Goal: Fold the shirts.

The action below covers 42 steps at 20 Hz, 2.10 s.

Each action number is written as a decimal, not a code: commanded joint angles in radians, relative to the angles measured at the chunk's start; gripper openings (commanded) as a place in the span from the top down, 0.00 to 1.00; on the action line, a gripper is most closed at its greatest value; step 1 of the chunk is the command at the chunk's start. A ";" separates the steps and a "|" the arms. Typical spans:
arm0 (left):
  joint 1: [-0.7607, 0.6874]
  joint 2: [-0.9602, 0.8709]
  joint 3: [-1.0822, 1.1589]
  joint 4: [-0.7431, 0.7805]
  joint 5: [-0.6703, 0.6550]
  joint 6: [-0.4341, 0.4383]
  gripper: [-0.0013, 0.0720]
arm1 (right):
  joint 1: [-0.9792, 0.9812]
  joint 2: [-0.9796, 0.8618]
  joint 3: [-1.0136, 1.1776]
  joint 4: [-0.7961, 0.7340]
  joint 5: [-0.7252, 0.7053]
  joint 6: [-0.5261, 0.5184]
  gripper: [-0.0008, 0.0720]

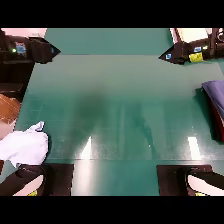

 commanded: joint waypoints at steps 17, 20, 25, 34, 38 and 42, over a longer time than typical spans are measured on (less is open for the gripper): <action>0.328 0.354 -1.030 0.551 -0.245 -0.132 0.08 | 0.001 -0.001 0.000 0.000 0.027 0.000 0.97; 0.328 0.354 -1.027 0.552 -0.276 -0.176 0.25 | 0.000 -0.001 0.000 -0.001 0.017 0.000 0.96; 0.328 0.355 -0.872 0.548 -0.291 -0.179 0.96 | -0.001 0.013 0.002 0.007 0.000 0.000 0.96; 0.327 0.334 -0.055 0.037 -0.189 -0.031 0.96 | -0.019 0.055 0.317 -0.003 -0.033 0.000 0.97; 0.327 0.249 0.069 -0.134 -0.185 0.033 0.96 | -0.117 0.056 0.417 -0.002 -0.031 0.005 0.96; 0.121 0.106 0.090 -0.159 -0.165 0.042 0.96 | -0.229 0.056 0.433 0.000 0.002 0.050 0.97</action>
